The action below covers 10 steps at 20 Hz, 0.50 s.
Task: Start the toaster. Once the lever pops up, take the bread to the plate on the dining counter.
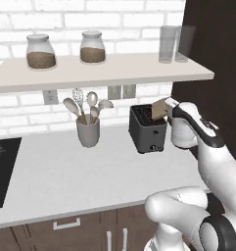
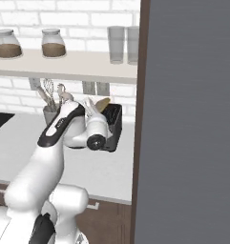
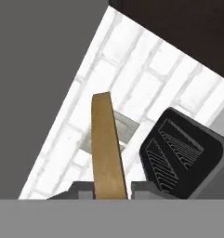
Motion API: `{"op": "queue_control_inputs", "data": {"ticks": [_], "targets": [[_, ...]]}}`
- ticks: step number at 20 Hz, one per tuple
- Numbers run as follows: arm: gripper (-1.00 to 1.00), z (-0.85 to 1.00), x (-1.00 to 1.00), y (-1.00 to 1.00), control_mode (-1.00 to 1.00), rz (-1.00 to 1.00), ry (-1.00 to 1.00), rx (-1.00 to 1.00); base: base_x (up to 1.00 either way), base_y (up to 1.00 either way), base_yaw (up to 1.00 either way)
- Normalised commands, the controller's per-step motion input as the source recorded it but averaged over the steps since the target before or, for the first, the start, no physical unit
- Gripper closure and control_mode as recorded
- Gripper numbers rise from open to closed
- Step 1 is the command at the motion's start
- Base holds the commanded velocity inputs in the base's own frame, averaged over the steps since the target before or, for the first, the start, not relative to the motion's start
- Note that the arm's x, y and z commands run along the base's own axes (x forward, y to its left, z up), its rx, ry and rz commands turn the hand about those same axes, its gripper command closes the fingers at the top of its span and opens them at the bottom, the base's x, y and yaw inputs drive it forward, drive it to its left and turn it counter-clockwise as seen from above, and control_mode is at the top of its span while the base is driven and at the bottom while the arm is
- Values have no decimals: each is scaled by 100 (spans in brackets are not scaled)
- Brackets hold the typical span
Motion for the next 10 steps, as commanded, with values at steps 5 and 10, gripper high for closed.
{"op": "queue_control_inputs", "data": {"ticks": [5,10], "targets": [[100,99,-100,-14,-100,0,-2,21,0,0,0],[100,53,-100,-21,-100,0,0,3,0,0,0]]}}
